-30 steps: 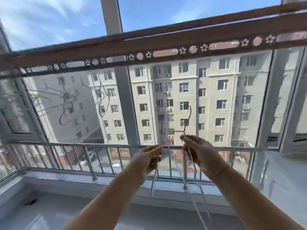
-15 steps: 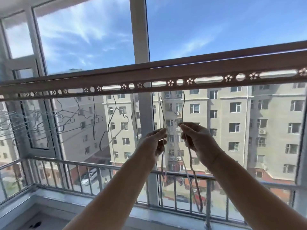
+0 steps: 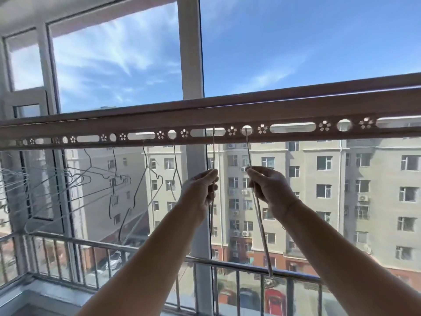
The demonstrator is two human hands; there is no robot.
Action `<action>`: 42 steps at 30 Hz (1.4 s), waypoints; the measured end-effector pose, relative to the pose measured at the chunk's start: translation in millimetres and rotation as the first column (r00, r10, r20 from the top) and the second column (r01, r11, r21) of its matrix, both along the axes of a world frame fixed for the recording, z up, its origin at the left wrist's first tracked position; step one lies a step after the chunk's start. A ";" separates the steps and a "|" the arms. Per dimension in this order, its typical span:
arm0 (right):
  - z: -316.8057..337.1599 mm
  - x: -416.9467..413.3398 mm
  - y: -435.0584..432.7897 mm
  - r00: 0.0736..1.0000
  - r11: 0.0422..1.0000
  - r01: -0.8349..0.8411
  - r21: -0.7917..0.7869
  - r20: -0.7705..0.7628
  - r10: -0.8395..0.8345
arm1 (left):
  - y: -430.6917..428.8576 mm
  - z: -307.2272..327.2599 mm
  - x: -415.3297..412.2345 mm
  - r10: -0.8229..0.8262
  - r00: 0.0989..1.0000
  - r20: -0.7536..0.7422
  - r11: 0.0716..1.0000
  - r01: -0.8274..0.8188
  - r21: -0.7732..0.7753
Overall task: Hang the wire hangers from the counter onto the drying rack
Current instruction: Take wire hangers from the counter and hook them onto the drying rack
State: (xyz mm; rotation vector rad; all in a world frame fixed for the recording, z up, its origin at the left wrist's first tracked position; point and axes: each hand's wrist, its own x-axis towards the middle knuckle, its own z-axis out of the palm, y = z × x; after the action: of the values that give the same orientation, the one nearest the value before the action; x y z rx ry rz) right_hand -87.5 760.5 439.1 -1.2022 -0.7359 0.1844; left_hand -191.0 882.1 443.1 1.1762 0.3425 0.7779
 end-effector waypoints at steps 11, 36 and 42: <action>-9.8 22.1 7.9 1.000 0.999 -0.007 -0.046 -0.002 0.007 | 10.2 -18.1 19.9 0.014 1.000 -0.012 0.999 -0.014 -0.038; -186.8 -23.8 -111.8 0.987 0.933 0.155 -0.324 0.002 -0.163 | -70.0 -192.0 -78.9 -0.233 0.869 -0.437 0.819 0.418 0.394; -230.5 -48.1 -187.2 0.956 0.861 0.277 -0.426 0.034 -0.291 | -129.2 -231.6 -68.4 -0.317 0.808 -0.496 0.686 0.557 0.469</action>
State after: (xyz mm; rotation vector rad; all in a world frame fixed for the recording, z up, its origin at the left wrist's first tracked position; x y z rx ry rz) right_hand -135.6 573.3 208.7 -1.7104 -0.4908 0.1205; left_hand -259.5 752.9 211.5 1.9407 0.0980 0.1969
